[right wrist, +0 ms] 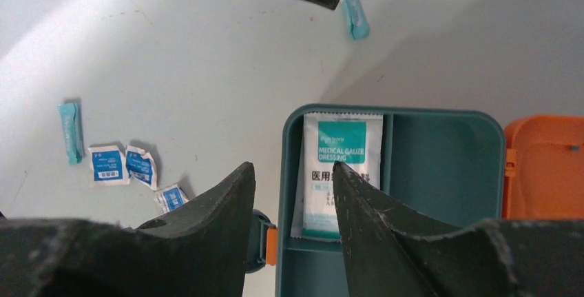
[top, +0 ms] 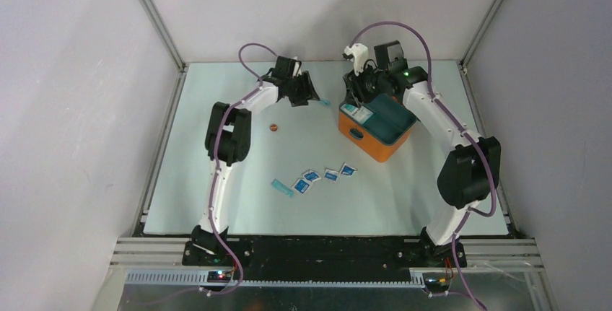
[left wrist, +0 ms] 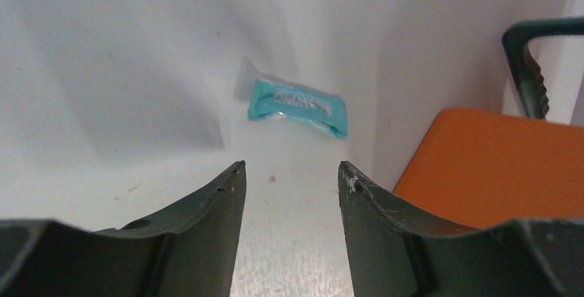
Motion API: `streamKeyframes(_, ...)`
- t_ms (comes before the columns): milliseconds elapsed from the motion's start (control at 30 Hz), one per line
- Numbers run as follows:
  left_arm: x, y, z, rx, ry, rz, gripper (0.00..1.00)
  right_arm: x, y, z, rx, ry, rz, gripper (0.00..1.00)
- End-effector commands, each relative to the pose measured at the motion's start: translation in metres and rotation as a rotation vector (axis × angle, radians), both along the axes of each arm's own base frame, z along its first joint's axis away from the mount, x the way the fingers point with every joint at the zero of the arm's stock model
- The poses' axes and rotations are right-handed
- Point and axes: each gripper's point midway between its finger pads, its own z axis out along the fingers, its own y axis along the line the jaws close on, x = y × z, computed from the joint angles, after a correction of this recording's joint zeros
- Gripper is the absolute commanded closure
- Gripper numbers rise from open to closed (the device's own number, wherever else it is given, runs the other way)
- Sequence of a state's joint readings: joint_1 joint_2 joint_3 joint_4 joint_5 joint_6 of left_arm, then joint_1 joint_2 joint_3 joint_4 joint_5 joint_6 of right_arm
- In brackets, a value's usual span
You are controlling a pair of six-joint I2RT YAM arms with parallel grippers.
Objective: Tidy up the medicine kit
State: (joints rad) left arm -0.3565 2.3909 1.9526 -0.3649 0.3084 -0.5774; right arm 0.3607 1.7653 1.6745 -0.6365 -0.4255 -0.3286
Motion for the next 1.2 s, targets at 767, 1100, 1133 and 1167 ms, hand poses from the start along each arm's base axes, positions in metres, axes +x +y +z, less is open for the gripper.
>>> streamKeyframes(767,0.042,-0.014,-0.009,-0.089,-0.007,0.197,0.63,-0.009,-0.021,0.019,-0.072,-0.093,-0.038,0.49)
streamKeyframes(1100,0.035,-0.018,-0.01,-0.106,0.013,0.168,0.9,-0.008,-0.021,0.016,-0.085,-0.091,-0.038,0.49)
streamKeyframes(1133,0.032,-0.018,-0.011,-0.109,0.021,0.159,0.95,-0.007,-0.022,0.016,-0.087,-0.092,-0.038,0.49)
streamKeyframes(1167,0.03,-0.018,-0.011,-0.11,0.022,0.15,0.98,-0.008,-0.022,0.015,-0.089,-0.093,-0.036,0.49)
